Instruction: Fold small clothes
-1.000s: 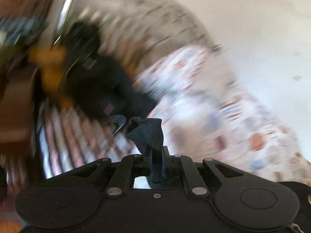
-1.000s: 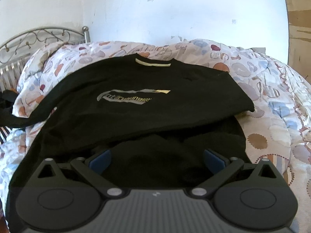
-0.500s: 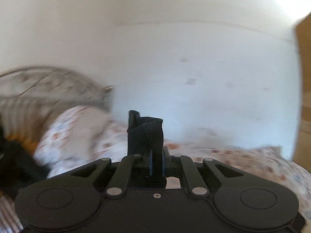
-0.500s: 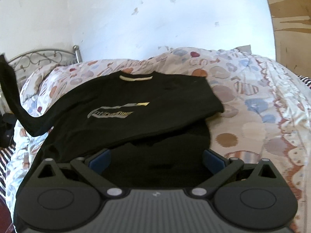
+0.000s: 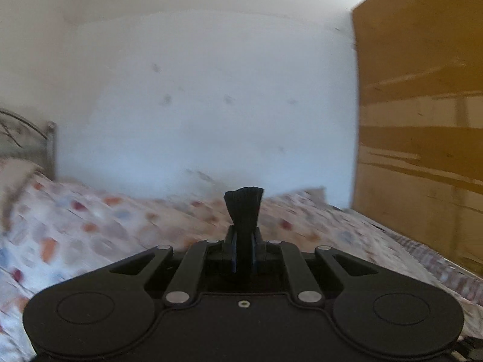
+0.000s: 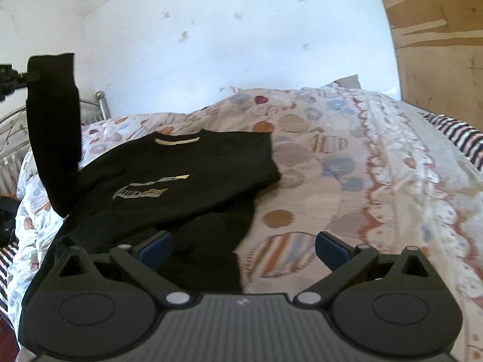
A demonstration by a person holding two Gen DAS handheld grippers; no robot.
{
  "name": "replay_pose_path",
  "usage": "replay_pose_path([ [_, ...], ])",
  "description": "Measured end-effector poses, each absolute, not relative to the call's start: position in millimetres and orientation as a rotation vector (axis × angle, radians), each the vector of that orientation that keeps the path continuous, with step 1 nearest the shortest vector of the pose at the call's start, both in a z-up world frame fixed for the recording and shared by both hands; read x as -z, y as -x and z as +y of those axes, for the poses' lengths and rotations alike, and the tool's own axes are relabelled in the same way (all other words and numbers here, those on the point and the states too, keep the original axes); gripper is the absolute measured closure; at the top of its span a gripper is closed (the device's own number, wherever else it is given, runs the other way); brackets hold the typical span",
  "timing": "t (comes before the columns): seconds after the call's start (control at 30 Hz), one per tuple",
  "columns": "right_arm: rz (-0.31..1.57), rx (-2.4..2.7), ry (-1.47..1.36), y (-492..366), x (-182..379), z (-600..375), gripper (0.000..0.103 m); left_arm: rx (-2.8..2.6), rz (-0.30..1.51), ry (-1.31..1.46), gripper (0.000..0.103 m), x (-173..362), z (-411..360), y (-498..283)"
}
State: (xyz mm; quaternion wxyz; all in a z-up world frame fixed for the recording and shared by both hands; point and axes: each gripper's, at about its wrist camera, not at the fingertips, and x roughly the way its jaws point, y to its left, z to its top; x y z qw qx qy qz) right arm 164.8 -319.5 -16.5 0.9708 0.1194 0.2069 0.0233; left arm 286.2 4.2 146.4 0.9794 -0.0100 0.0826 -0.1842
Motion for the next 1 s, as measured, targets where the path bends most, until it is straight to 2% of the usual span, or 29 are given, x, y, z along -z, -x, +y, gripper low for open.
replay_pose_path([
  [0.23, 0.411, 0.008, -0.266, -146, 19, -344, 0.0, 0.486, 0.293, 0.031, 0.094, -82, -53, -278],
  [0.53, 0.41, 0.052, -0.279, -130, 21, -360, 0.0, 0.53, 0.464, 0.061, 0.094, -19, -75, -263],
  [0.73, 0.417, 0.056, -0.275, -127, 21, -357, 0.0, 0.548, 0.579, 0.07, 0.088, 9, -77, -255],
  [0.83, 0.421, 0.053, -0.269, -127, 21, -355, 0.0, 0.557, 0.614, 0.091, 0.083, 19, -74, -254],
  [0.9, 0.426, 0.051, -0.264, -128, 20, -353, 0.0, 0.577, 0.642, 0.102, 0.072, 24, -72, -251],
  [0.97, 0.429, 0.047, -0.257, -130, 20, -351, 0.0, 0.582, 0.659, 0.114, 0.053, 27, -68, -248],
  [1.0, 0.432, 0.044, -0.251, -132, 20, -350, 0.0, 0.582, 0.663, 0.121, 0.049, 28, -65, -246],
])
